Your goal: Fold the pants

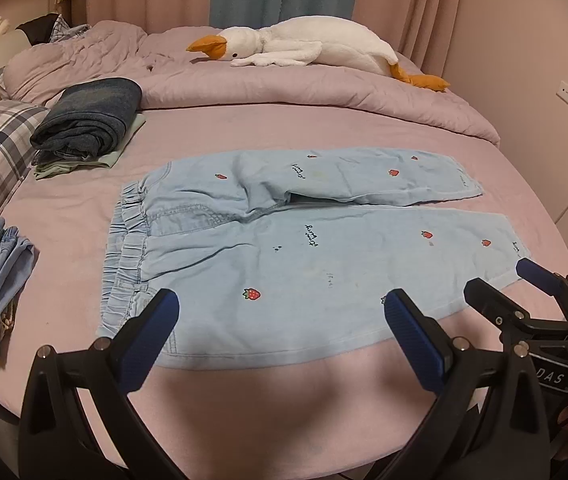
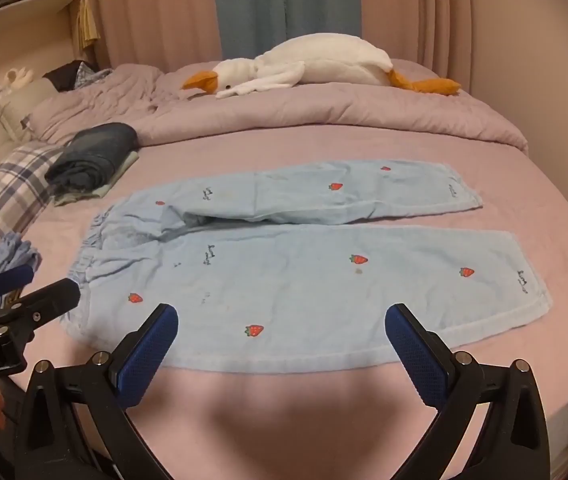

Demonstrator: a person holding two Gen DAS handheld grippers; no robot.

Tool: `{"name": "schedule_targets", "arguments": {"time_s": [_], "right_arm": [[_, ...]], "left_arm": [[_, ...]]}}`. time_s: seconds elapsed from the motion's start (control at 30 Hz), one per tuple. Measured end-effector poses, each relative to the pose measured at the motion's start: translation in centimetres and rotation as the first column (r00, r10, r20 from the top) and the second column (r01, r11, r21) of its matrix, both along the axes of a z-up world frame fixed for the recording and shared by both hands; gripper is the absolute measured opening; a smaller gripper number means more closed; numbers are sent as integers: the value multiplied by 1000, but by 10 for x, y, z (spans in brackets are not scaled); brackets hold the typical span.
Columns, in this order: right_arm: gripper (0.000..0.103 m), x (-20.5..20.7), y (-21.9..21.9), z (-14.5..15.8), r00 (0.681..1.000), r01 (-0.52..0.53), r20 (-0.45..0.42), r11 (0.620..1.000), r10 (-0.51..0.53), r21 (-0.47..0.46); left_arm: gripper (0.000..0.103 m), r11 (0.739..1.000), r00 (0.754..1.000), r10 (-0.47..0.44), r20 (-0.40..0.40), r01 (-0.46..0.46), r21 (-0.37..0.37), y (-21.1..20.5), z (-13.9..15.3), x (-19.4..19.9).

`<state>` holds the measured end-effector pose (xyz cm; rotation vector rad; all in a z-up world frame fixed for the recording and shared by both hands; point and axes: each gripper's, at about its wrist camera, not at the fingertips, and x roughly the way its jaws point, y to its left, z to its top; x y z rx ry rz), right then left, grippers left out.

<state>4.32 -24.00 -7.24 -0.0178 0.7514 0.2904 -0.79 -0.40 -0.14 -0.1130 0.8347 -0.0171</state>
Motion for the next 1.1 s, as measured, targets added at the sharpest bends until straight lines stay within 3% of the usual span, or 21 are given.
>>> {"name": "schedule_targets", "arguments": {"time_s": [1.1], "right_arm": [[103,-5,4,1,1000,-15,11,1000,15,-5]], "left_arm": [[103,1000,1000,-10,8,10,5,-2,5,-3]]}}
